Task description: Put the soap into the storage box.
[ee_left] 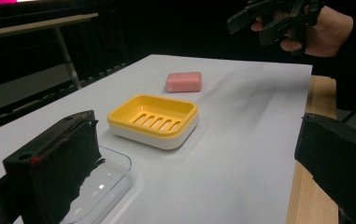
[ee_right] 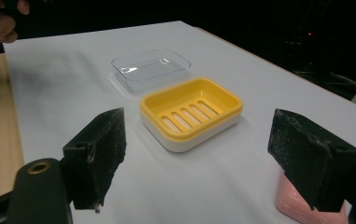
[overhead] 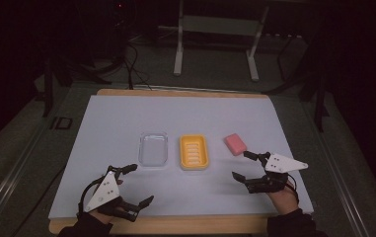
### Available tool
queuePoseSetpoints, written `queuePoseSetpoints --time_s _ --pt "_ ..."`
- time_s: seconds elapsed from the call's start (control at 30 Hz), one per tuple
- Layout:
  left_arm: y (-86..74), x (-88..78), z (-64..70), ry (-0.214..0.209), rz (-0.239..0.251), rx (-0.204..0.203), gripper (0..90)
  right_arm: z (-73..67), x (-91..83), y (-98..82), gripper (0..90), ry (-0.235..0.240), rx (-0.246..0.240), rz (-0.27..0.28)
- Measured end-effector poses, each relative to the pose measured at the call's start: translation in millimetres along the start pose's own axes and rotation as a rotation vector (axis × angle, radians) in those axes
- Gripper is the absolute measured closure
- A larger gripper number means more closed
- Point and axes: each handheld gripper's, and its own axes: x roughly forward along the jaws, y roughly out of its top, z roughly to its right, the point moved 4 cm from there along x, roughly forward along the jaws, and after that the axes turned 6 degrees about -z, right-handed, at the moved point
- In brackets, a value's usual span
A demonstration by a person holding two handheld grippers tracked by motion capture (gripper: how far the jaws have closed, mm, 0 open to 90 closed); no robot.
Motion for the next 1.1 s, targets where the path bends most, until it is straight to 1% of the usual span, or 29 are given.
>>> queuePoseSetpoints --time_s 0.03,0.1,0.2,0.3,0.37,0.4,0.43,0.47,0.5,0.53,0.57,0.63,0.67,0.7,0.73,0.8,0.87,0.93,0.97,1.03,1.1 --pt "0.0 0.2 0.1 0.0 -0.001 0.0 0.6 0.0 0.4 -0.4 19.4 0.0 0.003 -0.006" --pt "0.0 0.3 0.2 -0.001 -0.001 -0.002 0.6 1.1 2.5 -1.9 19.3 -0.017 0.003 -0.034" --pt "-0.1 0.7 0.6 -0.004 -0.008 0.001 0.6 1.3 5.7 -4.4 19.3 0.006 0.016 -0.067" --pt "0.2 1.0 1.7 -0.002 -0.01 0.008 0.6 2.1 7.4 -3.8 18.7 0.013 0.037 -0.078" --pt "0.4 1.0 2.2 0.0 -0.012 0.01 0.7 4.5 8.1 -3.7 18.7 0.0 0.061 -0.095" --pt "0.6 0.9 2.6 -0.001 -0.011 0.011 0.6 6.4 8.4 -4.0 18.7 -0.014 0.074 -0.106" --pt "0.8 0.8 3.2 0.0 -0.009 0.011 0.6 8.3 8.6 -4.6 18.8 -0.026 0.095 -0.121" --pt "0.8 0.8 3.2 0.0 -0.009 0.011 0.6 8.3 8.6 -4.6 18.8 -0.026 0.095 -0.121" --pt "1.0 0.4 3.7 0.005 -0.011 0.017 0.6 12.0 8.7 -5.9 18.4 -0.041 0.126 -0.143" --pt "1.1 0.2 4.1 0.005 -0.011 0.018 0.6 13.6 8.6 -6.4 18.3 -0.057 0.137 -0.154" --pt "1.3 0.1 4.3 0.005 -0.01 0.019 0.6 14.7 8.7 -6.6 18.2 -0.065 0.142 -0.167" --pt "1.3 0.2 4.6 0.005 -0.011 0.02 0.6 15.6 8.3 -6.1 17.5 -0.07 0.132 -0.181" --pt "1.3 0.3 4.8 0.006 -0.013 0.022 0.6 16.2 8.0 -5.8 17.6 -0.079 0.146 -0.188" --pt "1.2 0.3 5.0 0.006 -0.015 0.024 0.7 16.5 7.6 -5.4 17.7 -0.073 0.17 -0.193" --pt "1.2 0.4 5.2 0.006 -0.015 0.025 0.6 16.8 6.9 -4.8 17.8 -0.074 0.17 -0.189" --pt "1.4 0.4 5.5 0.005 -0.014 0.026 0.6 17.8 6.2 -4.2 17.8 -0.111 0.163 -0.208" --pt "1.4 0.4 6.0 0.003 -0.015 0.028 0.6 18.3 6.3 -3.7 18.0 -0.108 0.144 -0.221" --pt "1.4 0.5 6.5 0.003 -0.017 0.031 0.6 19.1 6.8 -4.2 18.0 -0.119 0.129 -0.269" --pt "1.4 0.4 6.8 0.003 -0.019 0.033 0.6 19.4 7.0 -4.4 18.0 -0.112 0.129 -0.285" --pt "1.2 0.5 7.2 0.003 -0.025 0.041 0.6 19.0 7.3 -5.1 17.9 -0.08 0.145 -0.313" --pt "0.8 1.1 7.9 0.002 -0.029 0.044 0.6 19.0 8.1 -7.1 17.9 -0.073 0.155 -0.351"
